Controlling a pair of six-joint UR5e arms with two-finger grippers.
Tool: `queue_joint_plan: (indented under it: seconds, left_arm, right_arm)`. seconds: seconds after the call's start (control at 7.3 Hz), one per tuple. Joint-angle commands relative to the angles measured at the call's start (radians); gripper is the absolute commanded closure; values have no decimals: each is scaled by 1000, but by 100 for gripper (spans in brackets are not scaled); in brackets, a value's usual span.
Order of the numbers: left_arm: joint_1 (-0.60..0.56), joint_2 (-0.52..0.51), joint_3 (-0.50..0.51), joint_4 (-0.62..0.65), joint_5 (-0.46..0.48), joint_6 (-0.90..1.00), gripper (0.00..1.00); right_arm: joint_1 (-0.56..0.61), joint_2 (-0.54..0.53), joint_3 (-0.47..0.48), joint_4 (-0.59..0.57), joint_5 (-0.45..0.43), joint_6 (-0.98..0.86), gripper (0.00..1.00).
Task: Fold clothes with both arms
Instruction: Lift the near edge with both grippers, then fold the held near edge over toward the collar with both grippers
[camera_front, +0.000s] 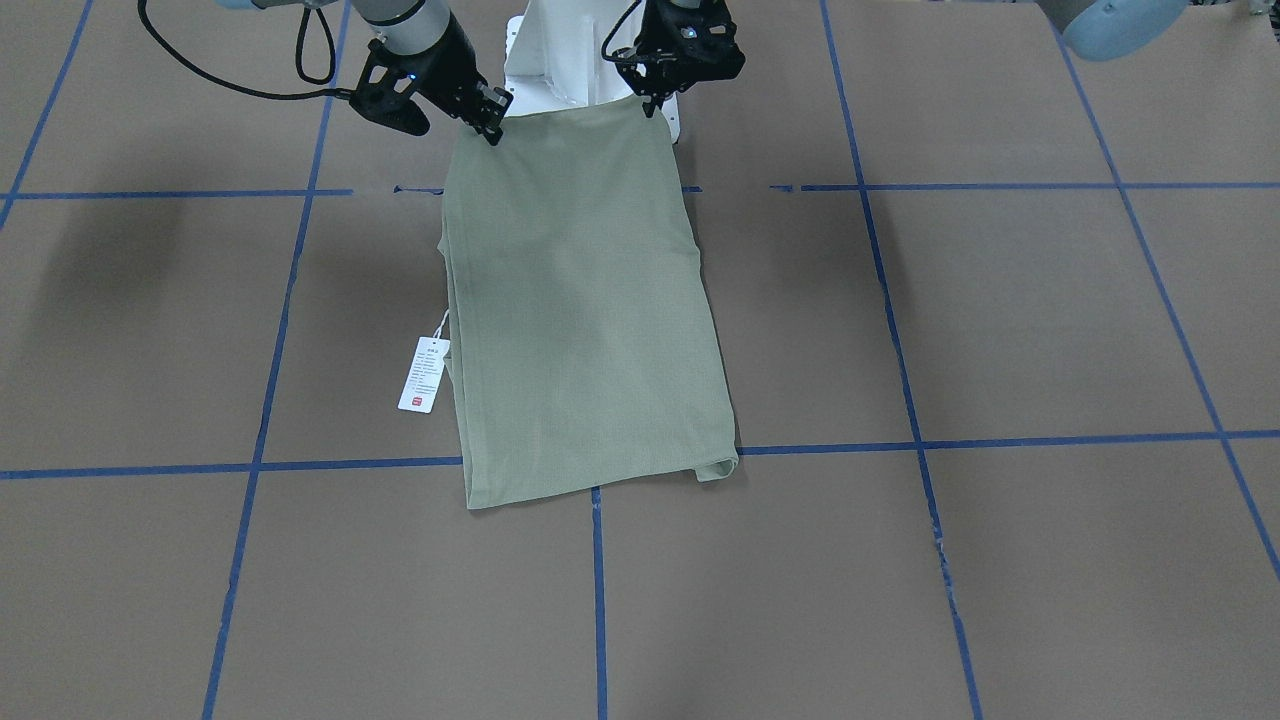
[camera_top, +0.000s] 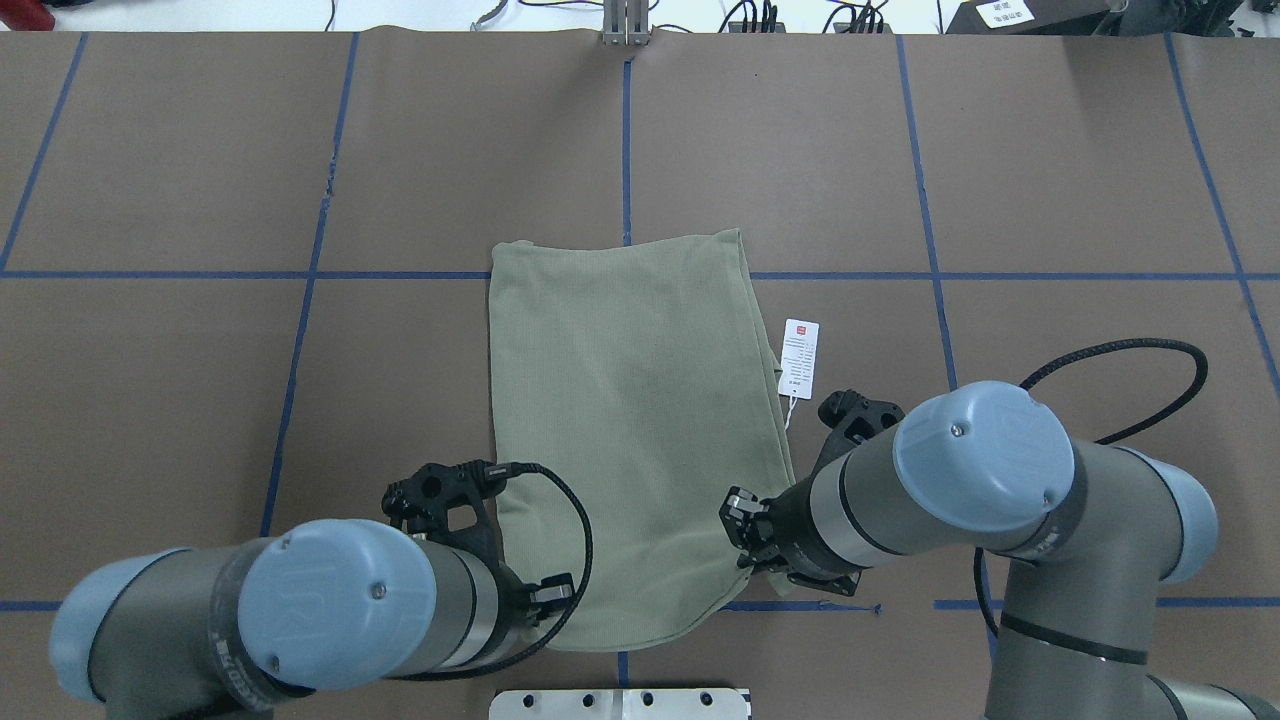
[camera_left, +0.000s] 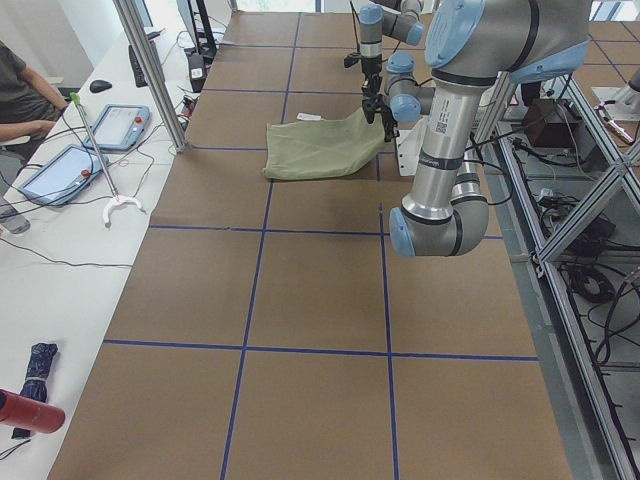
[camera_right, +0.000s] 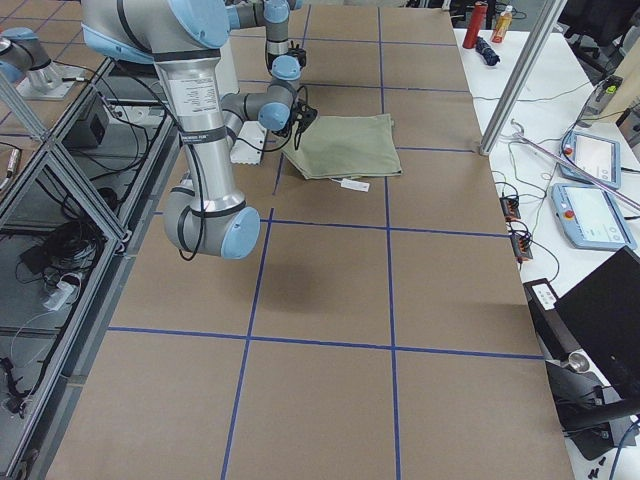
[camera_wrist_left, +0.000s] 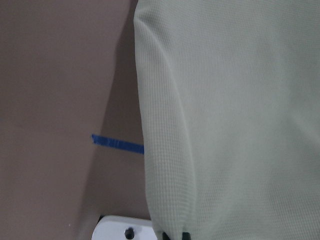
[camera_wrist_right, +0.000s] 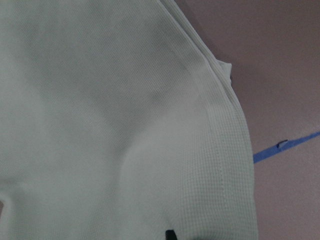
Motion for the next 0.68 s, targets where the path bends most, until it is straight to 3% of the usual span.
queue_joint_plan:
  seconds: [0.0,0.27,0.55]
  left_arm:
    - [-151,-6,14,-7,-2,102,100]
    - [-224,-20,141,-146,-2,126,100]
    - [-284,-41,253,-242,-2,163,100]
  right_arm:
    - [107,91,-86,3,-1,-17,100]
    - [193,135,-178,76,-2,-57,100]
    - [255,233,-379,147,-1,-98,100]
